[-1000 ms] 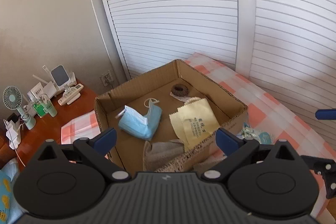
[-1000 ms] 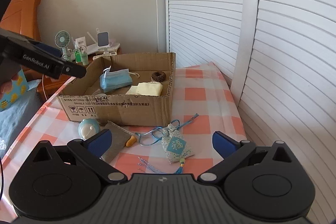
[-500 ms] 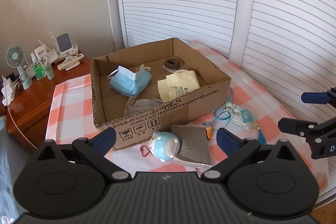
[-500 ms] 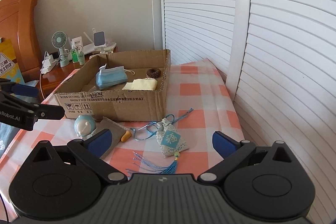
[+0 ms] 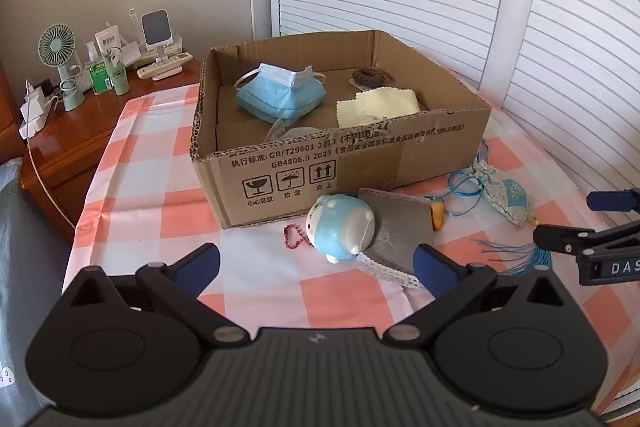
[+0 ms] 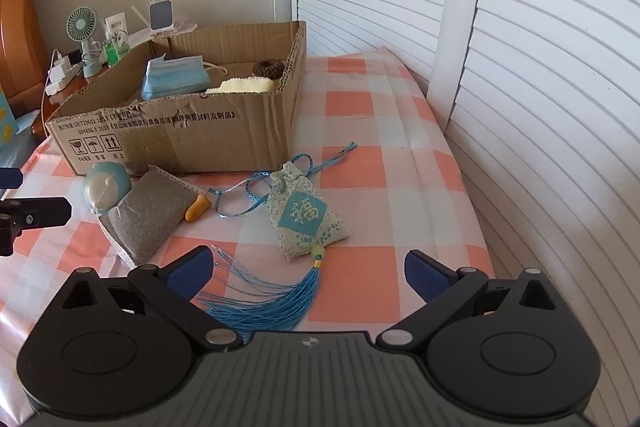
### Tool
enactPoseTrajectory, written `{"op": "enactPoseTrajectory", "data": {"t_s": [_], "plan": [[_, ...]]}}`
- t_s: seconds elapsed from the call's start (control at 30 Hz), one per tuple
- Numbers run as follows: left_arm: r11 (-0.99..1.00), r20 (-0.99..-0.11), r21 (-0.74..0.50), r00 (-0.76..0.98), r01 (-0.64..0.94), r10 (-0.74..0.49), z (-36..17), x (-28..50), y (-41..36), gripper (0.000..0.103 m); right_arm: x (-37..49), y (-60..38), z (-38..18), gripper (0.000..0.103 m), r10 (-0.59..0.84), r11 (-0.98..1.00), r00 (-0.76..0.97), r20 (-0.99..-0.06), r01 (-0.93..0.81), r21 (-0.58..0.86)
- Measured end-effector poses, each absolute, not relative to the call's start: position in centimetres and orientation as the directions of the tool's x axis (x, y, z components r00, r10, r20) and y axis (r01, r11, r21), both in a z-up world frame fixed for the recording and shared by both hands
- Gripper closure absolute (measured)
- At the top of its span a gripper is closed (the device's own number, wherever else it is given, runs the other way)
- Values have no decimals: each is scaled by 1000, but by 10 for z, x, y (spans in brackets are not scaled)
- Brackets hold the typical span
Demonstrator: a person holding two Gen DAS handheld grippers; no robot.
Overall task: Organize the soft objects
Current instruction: 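Move the right tool to the blue embroidered sachet with tassel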
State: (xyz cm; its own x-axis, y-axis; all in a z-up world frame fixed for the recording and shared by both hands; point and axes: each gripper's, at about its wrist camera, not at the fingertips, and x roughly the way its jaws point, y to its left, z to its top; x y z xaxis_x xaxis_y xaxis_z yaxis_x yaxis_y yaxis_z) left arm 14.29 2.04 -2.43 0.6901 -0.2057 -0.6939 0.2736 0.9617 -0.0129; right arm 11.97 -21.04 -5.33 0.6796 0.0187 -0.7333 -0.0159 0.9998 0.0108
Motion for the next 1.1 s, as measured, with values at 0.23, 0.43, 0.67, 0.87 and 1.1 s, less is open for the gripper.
{"op": "enactPoseTrajectory", "data": {"t_s": [0.23,0.43,0.67,0.87,1.1], "plan": [[970,-703,-31,684,242,-194,-32,162,24,1,134,-211,-65,0,9,1000,660,-751,-11,2],[972,-709,16,688,234,-154,-39,178,16,1,147,-214,-74,0,-3,1000,649,-761,-7,-10],[968,-706,-13,683,250,-186,-45,191,8,1,153,-213,-82,0,-16,999,646,-763,-11,-31],[972,-721,-20,671,233,-175,-54,198,9,1,153,-210,-84,0,-27,998,648,-761,-19,-51],[979,-738,-17,658,204,-150,-59,187,31,1,152,-209,-85,0,-24,998,656,-754,-23,-52]]}}
